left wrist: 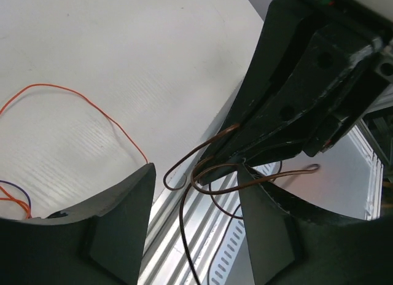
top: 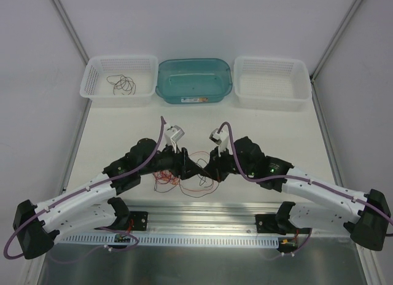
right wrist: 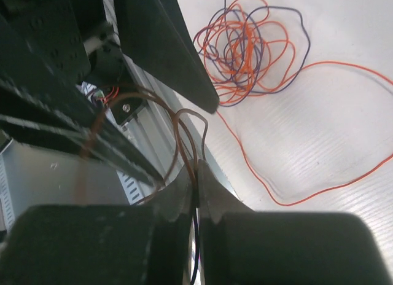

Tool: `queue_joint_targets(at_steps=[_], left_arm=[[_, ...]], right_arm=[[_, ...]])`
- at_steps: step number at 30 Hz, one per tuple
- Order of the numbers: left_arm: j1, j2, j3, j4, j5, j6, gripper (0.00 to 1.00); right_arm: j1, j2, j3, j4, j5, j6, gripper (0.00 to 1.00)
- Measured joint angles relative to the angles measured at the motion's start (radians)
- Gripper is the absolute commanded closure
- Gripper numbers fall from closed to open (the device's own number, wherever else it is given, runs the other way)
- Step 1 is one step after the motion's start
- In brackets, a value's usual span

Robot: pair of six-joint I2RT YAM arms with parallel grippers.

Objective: Untangle the cables

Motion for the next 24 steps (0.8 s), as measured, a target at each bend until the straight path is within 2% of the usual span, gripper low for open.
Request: queue_joint_targets(at_steps=[6, 12, 16, 19, 20, 22, 23, 24], left_arm=[[0.0, -0.069, -0.016, 0.001, -0.007, 0.015, 0.57], [0.0, -0.064, -0.016, 0.001, -0.006, 0.026, 0.51], [0.0, -0.042, -0.016, 0.001, 0.002, 0.027, 0.53], [0.0, -0.029, -0.016, 0.001, 0.003, 0.027, 0.59], [0.0, -0.026, -0.016, 0.002, 0.003, 0.028, 0.61], [0.0, -0.019, -0.016, 0.002, 0.005, 0.026, 0.74], [0.0, -0.016, -0.016, 0.002, 0.006, 0.027, 0.81], [0.0, -0.015, -0.016, 0.003, 0.006, 0.027, 0.92]], right_arm=[[0.002, -0.014, -0.034, 0.01, -0.053, -0.029, 0.99], [0.002, -0.016, -0.034, 0.025, -0.081, -0.047, 0.99], [0.003, -0.016, -0.034, 0.029, -0.089, -0.052, 0.99], [0.004, -0.016, -0.034, 0.03, -0.094, -0.056, 0.99], [0.004, -0.016, -0.034, 0.031, -0.096, -0.058, 0.99], [0.005, -0.016, -0.034, 0.031, -0.097, -0.058, 0.99], [0.006, -0.016, -0.034, 0.03, -0.097, -0.06, 0.99], [0.006, -0.016, -0.034, 0.029, -0.097, -0.06, 0.99]])
